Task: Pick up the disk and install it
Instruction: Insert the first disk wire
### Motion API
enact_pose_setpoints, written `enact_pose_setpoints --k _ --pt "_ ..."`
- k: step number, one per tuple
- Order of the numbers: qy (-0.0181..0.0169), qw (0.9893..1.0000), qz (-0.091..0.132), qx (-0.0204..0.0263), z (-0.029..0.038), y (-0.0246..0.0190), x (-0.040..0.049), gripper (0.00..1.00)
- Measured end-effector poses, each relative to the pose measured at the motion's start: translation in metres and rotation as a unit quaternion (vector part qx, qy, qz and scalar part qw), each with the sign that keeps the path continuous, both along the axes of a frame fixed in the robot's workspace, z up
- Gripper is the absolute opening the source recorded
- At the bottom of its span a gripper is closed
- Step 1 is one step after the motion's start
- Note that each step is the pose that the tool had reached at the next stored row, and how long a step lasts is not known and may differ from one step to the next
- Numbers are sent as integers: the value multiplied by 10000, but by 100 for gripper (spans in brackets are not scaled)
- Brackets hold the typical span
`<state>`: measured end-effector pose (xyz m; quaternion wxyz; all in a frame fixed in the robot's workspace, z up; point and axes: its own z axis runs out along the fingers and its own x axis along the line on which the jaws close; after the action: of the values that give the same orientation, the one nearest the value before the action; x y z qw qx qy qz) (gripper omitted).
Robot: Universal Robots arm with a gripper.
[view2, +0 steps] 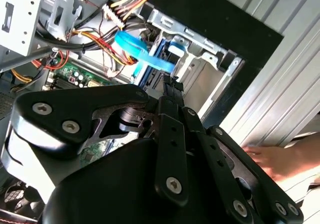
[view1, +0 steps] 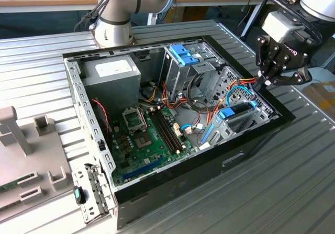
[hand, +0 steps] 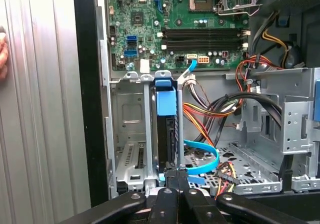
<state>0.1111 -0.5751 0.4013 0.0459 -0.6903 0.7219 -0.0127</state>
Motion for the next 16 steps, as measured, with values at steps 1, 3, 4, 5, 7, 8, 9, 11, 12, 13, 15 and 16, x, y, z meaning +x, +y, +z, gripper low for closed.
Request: enact_pose_setpoints --k 1,3,4,5,7,8,9,11,12,13,15,16 --pt "1 10000 17 1 -1 3 37 11" --pt "3 10000 70 1 -3 10 124 11" --pt "3 9999 125 1 -7 10 151 11" --pt "3 9998 203 1 -16 10 177 11" --pt "3 9995 322 -2 -23 10 213 11" --pt "3 9994 339 -1 -23 10 249 11" --pt "3 9993 370 -1 -28 11 301 11" --pt "3 9988 482 0 -38 11 339 11" --pt "3 9985 543 0 -42 11 344 11" --pt "3 9980 630 0 -48 11 351 11" --pt "3 9975 713 -1 -49 11 355 11" --pt "3 9974 717 0 -50 11 356 11"
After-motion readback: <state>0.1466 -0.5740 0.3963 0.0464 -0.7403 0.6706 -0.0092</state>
